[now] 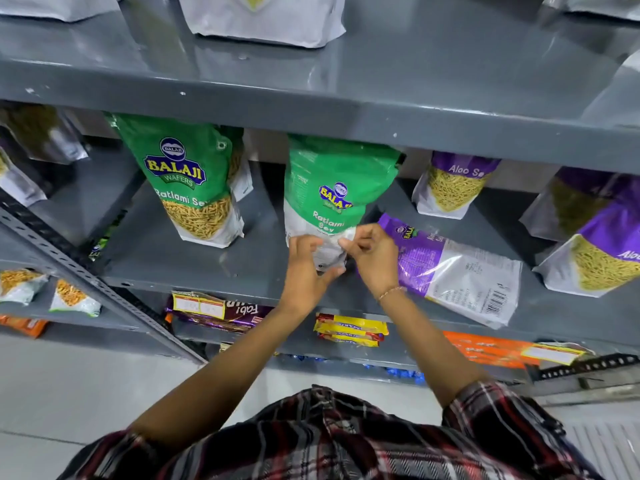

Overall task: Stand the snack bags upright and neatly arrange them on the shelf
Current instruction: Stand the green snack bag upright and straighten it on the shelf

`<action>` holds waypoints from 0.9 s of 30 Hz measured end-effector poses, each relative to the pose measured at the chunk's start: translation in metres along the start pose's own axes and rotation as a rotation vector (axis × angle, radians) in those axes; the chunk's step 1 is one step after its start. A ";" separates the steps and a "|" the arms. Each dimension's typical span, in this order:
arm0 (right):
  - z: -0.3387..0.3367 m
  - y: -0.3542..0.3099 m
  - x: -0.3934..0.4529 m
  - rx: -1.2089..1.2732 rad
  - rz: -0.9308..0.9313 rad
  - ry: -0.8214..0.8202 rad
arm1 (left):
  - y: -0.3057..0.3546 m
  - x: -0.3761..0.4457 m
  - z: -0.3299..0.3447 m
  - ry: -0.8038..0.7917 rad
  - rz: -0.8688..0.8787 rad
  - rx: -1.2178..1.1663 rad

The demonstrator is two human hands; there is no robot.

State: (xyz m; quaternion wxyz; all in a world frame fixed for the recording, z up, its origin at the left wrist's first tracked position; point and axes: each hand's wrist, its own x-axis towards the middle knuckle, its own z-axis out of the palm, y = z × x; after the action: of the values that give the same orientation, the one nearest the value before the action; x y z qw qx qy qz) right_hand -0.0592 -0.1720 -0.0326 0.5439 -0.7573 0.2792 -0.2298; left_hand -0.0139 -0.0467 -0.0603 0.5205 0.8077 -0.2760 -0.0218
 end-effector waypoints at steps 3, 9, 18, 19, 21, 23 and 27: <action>0.020 0.000 -0.032 -0.036 -0.135 0.066 | -0.009 0.001 -0.008 0.029 -0.050 -0.016; 0.046 -0.007 -0.053 -0.157 -0.466 -0.154 | -0.023 0.021 -0.035 -0.165 -0.092 -0.026; -0.024 0.003 0.032 -0.065 -0.070 -0.030 | -0.052 0.086 -0.066 -0.350 -0.101 0.100; -0.025 0.005 0.041 -0.064 -0.045 -0.157 | -0.055 0.092 -0.067 -0.366 -0.110 0.126; -0.022 0.005 0.049 -0.061 -0.027 -0.305 | -0.061 0.104 -0.069 -0.382 -0.115 0.127; -0.014 0.005 0.048 -0.051 -0.025 -0.294 | -0.052 0.106 -0.072 -0.398 -0.158 0.055; 0.001 0.003 0.037 -0.041 -0.040 -0.196 | -0.046 0.106 -0.073 -0.356 -0.143 0.000</action>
State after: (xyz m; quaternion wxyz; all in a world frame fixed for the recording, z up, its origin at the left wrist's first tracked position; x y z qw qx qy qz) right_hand -0.0321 -0.1971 -0.0338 0.5484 -0.7924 0.2141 -0.1595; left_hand 0.1184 -0.0220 -0.0396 0.4604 0.8087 -0.3058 -0.2013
